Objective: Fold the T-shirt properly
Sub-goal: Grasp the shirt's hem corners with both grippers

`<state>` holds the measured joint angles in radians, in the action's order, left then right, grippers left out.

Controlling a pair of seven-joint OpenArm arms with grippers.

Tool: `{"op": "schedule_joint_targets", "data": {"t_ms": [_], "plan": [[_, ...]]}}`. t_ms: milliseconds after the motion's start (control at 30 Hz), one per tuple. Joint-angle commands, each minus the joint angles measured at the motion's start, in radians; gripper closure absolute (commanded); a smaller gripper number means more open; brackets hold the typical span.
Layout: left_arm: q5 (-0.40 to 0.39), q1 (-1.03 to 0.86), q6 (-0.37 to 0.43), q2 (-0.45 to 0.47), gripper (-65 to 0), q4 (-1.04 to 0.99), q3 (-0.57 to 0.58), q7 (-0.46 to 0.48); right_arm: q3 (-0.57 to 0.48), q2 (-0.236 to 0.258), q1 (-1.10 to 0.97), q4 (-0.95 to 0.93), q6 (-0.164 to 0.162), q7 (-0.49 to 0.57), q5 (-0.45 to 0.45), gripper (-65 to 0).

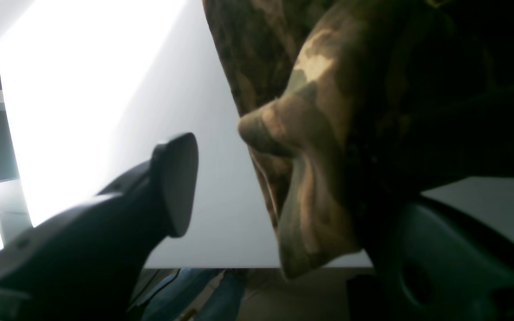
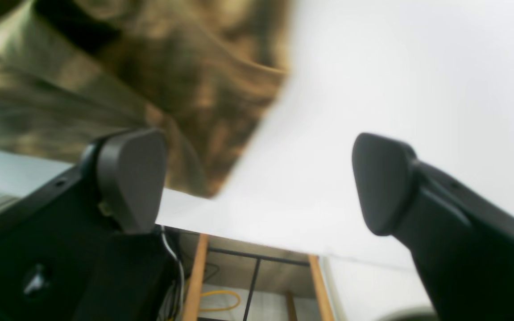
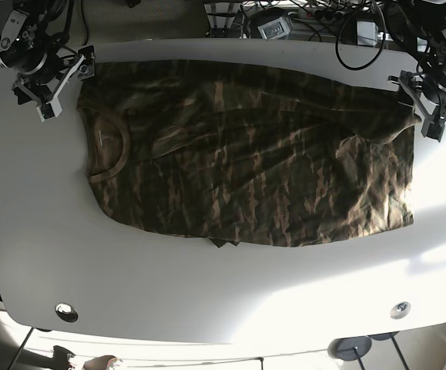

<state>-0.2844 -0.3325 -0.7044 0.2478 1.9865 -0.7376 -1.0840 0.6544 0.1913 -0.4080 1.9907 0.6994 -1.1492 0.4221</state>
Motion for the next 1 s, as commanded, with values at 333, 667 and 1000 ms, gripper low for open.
{"op": "schedule_joint_targets", "data": {"t_ms": [333, 667, 1000], "plan": [[-0.442, -0.080, 0.006, 0.170, -30.4, -0.031, -0.093, -0.124, 0.048, -0.003, 0.199, 0.012, -0.001, -0.038, 0.010, -63.6], [-0.461, -0.135, 0.006, 0.247, -30.4, -0.034, 0.094, -0.127, 0.046, -0.014, 0.208, 0.012, -0.001, -0.038, 0.008, -63.6], [-0.321, -0.040, 0.006, 0.124, -30.0, -0.220, 0.052, -0.127, 0.048, -0.013, 0.218, 0.009, -0.001, -0.035, 0.008, -63.6]]}}
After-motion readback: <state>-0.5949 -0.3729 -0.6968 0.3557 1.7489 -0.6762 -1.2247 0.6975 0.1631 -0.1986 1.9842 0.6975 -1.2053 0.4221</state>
